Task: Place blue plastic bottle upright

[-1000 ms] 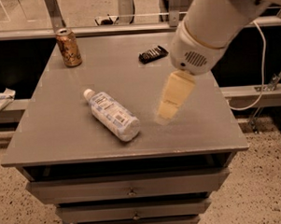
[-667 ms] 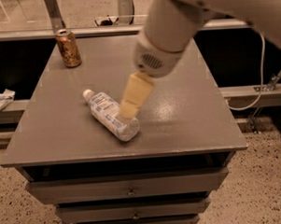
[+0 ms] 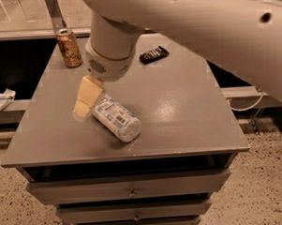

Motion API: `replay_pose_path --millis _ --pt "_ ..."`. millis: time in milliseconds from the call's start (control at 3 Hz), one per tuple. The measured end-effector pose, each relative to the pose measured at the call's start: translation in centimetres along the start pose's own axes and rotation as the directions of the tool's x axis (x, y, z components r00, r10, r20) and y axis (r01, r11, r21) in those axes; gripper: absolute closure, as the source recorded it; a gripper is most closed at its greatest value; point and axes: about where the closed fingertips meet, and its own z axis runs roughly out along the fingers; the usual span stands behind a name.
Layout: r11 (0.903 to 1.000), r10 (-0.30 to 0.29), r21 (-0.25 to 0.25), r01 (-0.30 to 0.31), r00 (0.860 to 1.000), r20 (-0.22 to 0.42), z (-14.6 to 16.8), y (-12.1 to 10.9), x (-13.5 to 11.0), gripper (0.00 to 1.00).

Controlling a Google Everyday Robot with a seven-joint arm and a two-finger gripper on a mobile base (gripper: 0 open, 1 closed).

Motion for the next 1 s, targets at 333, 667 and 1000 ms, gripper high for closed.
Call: replay_pose_path --millis 333,667,1000 --pt "0.999 0.044 0.008 -0.044 0.999 -0.012 1.7 -0.2 -1.4 0.0" --pt "0.9942 0.107 0.011 -0.107 0.993 -0.043 4.0 -1.0 -2.1 0.0" --pt "0.9884 0.151 0.022 -0.15 0.987 -0.056 5.7 -1.7 -2.1 0.0"
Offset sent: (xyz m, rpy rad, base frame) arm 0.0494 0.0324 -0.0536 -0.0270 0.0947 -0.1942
